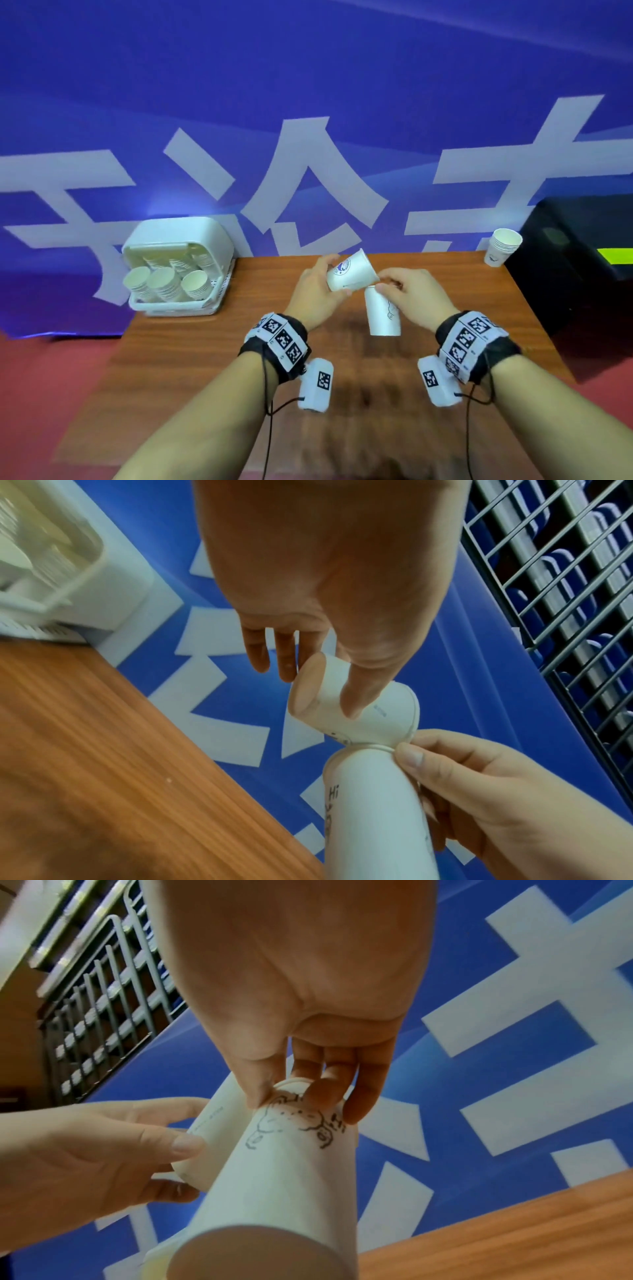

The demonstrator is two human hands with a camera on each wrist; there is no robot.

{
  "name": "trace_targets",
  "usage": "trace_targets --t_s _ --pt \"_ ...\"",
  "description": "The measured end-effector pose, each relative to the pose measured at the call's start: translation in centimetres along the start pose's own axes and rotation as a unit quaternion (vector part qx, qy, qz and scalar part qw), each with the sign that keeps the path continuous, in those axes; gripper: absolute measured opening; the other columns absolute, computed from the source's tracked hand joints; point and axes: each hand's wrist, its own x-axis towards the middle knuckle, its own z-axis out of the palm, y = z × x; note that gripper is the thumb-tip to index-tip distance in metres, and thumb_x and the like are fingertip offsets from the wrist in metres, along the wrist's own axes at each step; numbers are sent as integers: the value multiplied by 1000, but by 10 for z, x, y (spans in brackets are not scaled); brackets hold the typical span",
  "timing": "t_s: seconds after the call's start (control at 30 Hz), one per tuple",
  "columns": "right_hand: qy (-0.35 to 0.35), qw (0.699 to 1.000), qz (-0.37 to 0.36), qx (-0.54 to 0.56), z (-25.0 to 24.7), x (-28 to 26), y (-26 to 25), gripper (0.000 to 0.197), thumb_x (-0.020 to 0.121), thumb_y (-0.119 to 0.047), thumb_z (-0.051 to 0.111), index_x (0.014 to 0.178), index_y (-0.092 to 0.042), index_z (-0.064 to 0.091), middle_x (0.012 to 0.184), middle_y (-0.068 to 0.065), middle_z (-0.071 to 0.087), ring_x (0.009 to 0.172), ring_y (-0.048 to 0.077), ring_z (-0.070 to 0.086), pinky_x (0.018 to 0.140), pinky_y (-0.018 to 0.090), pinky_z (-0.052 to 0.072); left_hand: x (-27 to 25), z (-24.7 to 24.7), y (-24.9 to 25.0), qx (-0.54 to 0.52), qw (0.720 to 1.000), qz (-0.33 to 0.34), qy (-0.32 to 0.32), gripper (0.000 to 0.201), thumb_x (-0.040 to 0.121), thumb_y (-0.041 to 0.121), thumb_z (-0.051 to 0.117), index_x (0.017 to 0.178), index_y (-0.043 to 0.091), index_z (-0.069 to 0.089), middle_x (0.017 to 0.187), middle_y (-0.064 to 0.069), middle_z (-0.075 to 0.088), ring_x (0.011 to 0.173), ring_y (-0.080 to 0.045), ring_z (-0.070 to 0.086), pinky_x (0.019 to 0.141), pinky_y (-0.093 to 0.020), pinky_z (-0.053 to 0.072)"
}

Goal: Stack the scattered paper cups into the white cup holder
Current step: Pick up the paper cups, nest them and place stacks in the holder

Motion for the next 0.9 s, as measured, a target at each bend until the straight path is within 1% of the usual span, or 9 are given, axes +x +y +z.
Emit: trace_targets --t_s 0.07,0.17,0.23,0.4,0.5,0.6,0.67,0.77,0.9 --pt "-14 1000 -17 -21 22 -6 -29 8 88 -34 62 89 -30 69 74 -17 65 70 1 58 59 21 38 -24 -27 -13 63 998 4 9 66 77 28 71 135 31 42 121 6 59 117 -15 46 101 -34 41" --pt "-56 996 -45 -54 55 -10 -73 17 88 -38 60 78 -26 66 71 -11 64 68 7 57 60 32 47 -57 -67 -36 136 990 27 38 60 72 44 67 129 35 48 122 6 60 115 -20 49 99 -44 43" --pt "-90 991 -69 -72 75 -10 -100 23 88 -40 59 72 -24 63 69 -8 62 66 9 56 60 37 48 -75 -91 -50 169 984 35 52 61 71 51 67 127 33 53 123 6 58 116 -20 49 98 -45 42" --pt "-161 966 -154 -128 120 -2 -156 32 88 -46 56 67 -22 60 66 -6 57 64 10 53 60 38 47 -114 -136 -73 211 973 56 78 71 75 44 74 139 35 43 133 4 48 124 -19 41 106 -41 35" --pt "-196 947 -199 -156 144 6 -183 29 91 -46 53 73 -25 63 71 -7 56 69 12 53 62 36 46 -132 -151 -89 209 975 45 60 59 77 35 71 132 38 49 139 -2 41 127 -23 41 106 -45 38" --pt "-225 931 -229 -174 169 17 -201 27 91 -47 50 83 -26 65 78 -7 58 76 15 55 66 38 48 -144 -167 -110 224 972 16 61 35 77 39 64 112 36 58 138 2 41 125 -23 43 99 -48 43" --pt "-238 925 -241 -172 185 26 -211 27 91 -48 49 86 -27 66 81 -8 60 78 14 56 67 38 48 -147 -183 -123 229 971 -1 63 27 77 39 67 102 32 61 139 3 40 123 -21 45 98 -47 43" --pt "-231 928 -252 -145 204 44 -226 23 91 -49 53 93 -32 68 86 -9 65 81 12 58 67 35 47 -139 -210 -137 219 972 -22 80 19 77 35 72 91 26 65 138 3 43 119 -21 49 96 -42 45" --pt "-203 943 -240 -109 222 83 -238 26 88 -48 58 108 -34 65 98 -8 69 91 14 61 70 31 45 -122 -242 -151 221 967 -43 119 17 82 33 68 88 17 66 132 -1 49 111 -20 52 92 -36 44"
